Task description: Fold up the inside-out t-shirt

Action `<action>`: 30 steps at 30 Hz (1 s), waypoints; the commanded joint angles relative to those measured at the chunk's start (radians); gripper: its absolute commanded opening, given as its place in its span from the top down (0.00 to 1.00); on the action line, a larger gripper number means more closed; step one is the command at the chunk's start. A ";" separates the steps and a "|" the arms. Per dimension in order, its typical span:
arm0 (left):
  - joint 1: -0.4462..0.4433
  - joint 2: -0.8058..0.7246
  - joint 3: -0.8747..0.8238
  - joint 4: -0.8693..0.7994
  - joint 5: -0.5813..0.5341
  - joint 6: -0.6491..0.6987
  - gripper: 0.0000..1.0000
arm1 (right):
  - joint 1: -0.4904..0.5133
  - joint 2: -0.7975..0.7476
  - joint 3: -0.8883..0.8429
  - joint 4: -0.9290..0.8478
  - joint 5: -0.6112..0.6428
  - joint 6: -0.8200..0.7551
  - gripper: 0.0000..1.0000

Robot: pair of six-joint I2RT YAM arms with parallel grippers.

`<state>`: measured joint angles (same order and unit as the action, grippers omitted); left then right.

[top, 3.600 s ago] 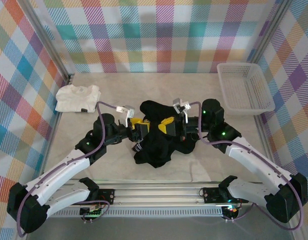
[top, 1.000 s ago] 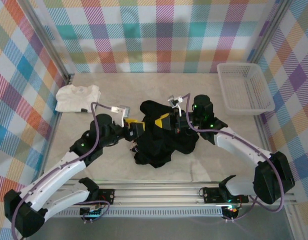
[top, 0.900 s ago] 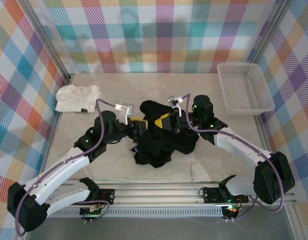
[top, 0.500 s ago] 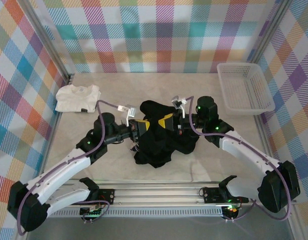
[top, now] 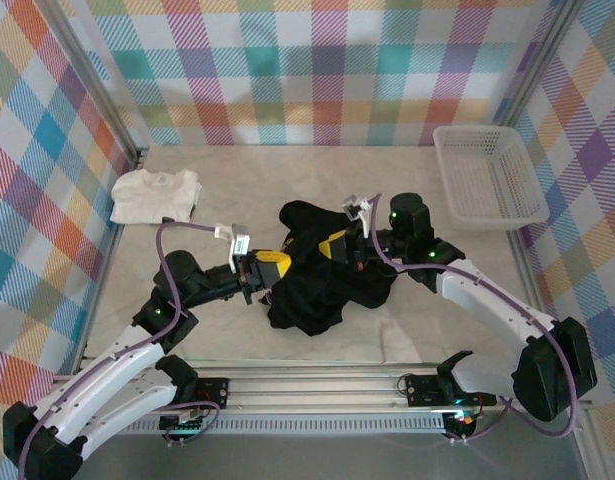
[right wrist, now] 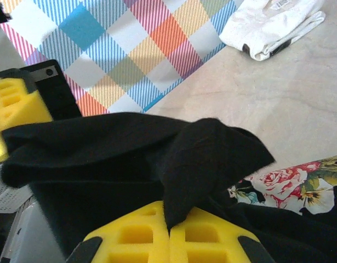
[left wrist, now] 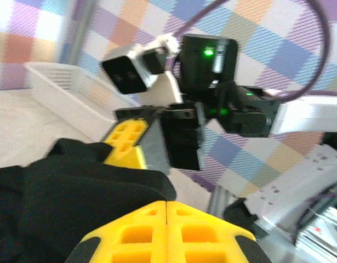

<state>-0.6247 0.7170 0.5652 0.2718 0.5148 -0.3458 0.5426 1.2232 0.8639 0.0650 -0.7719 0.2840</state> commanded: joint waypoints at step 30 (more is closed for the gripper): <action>0.003 0.217 0.215 -0.369 -0.322 0.162 0.42 | 0.048 0.009 -0.003 0.203 -0.061 0.061 1.00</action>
<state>-0.6247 0.9108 0.7429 -0.1032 0.1471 -0.2039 0.5842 1.2457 0.8486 0.2680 -0.8230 0.3737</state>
